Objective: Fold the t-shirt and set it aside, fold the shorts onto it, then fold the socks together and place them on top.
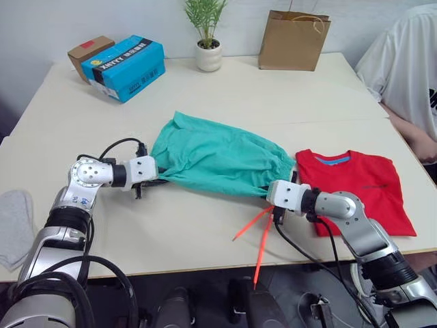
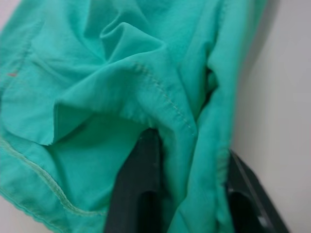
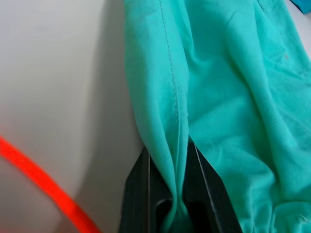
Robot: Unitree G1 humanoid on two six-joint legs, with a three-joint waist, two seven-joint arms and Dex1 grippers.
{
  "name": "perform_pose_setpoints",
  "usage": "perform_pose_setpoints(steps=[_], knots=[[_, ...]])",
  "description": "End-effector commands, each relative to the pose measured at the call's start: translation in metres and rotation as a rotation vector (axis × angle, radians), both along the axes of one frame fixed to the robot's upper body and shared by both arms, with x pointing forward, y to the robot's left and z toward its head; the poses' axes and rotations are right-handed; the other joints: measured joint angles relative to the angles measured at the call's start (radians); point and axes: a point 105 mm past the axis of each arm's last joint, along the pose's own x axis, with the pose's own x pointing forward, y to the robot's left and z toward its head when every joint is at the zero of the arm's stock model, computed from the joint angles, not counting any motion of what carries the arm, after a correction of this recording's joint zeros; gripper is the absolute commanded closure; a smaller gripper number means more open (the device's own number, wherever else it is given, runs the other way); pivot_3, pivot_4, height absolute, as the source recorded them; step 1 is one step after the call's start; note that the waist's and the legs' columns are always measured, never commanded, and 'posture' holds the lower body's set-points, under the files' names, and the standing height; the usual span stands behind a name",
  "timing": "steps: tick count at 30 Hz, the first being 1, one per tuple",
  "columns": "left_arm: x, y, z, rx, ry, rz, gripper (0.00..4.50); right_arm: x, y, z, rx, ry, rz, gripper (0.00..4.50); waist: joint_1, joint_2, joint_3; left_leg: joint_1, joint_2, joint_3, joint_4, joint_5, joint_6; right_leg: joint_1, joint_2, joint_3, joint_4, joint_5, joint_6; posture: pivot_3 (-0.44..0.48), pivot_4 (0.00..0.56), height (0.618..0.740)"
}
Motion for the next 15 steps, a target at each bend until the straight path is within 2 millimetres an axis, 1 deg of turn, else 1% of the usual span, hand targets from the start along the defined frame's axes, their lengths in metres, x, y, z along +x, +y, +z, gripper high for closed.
perform_pose_setpoints(steps=[1, 3, 5, 11, 13, 15], knots=[[-0.028, 0.014, -0.013, -0.025, 0.139, 0.004, 4.47, -0.002, -0.004, 0.014, -0.010, -0.052, 0.089, 4.50, -0.007, 0.000, 0.000, 0.000, 0.000, 0.000, 0.000, 0.000, 0.000, 0.000, 0.000, 0.000, 0.000, 0.000, 0.000, 0.000, 0.150, 0.740], [-0.042, 0.017, -0.012, -0.045, 0.164, 0.014, 4.47, -0.002, -0.005, 0.016, -0.009, -0.062, 0.121, 4.50, -0.013, 0.000, 0.000, 0.000, 0.001, 0.000, -0.001, -0.001, -0.001, 0.000, 0.000, 0.000, 0.000, -0.001, -0.001, 0.000, 0.150, 0.740], [-0.063, 0.021, -0.011, -0.062, 0.177, 0.037, 4.47, -0.006, -0.002, 0.015, -0.006, -0.050, 0.182, 4.50, -0.016, 0.000, 0.000, 0.000, 0.002, 0.000, -0.001, -0.001, -0.001, 0.000, 0.001, 0.001, 0.000, -0.001, -0.001, 0.000, 0.150, 0.740], [-0.109, 0.019, -0.007, -0.134, 0.167, 0.132, 4.47, -0.014, 0.001, 0.009, -0.021, -0.021, 0.292, 4.50, -0.014, 0.000, 0.000, 0.002, 0.003, 0.000, -0.001, -0.002, -0.001, 0.000, 0.001, 0.003, 0.000, -0.001, -0.002, 0.000, 0.150, 0.740], [-0.129, 0.015, -0.010, -0.179, 0.153, 0.185, 4.47, -0.020, -0.006, 0.003, -0.010, 0.028, 0.298, 4.50, -0.013, 0.000, 0.000, 0.002, 0.003, 0.000, -0.001, -0.002, 0.000, 0.001, 0.000, 0.003, -0.001, -0.001, -0.002, 0.000, 0.150, 0.740], [-0.140, 0.012, -0.011, -0.204, 0.140, 0.230, 4.47, -0.025, -0.012, -0.001, 0.005, 0.075, 0.288, 4.50, -0.007, 0.000, 0.000, 0.005, 0.003, 0.000, -0.002, -0.004, 0.000, 0.005, 0.000, 0.003, -0.003, -0.001, -0.002, 0.000, 0.150, 0.740]])
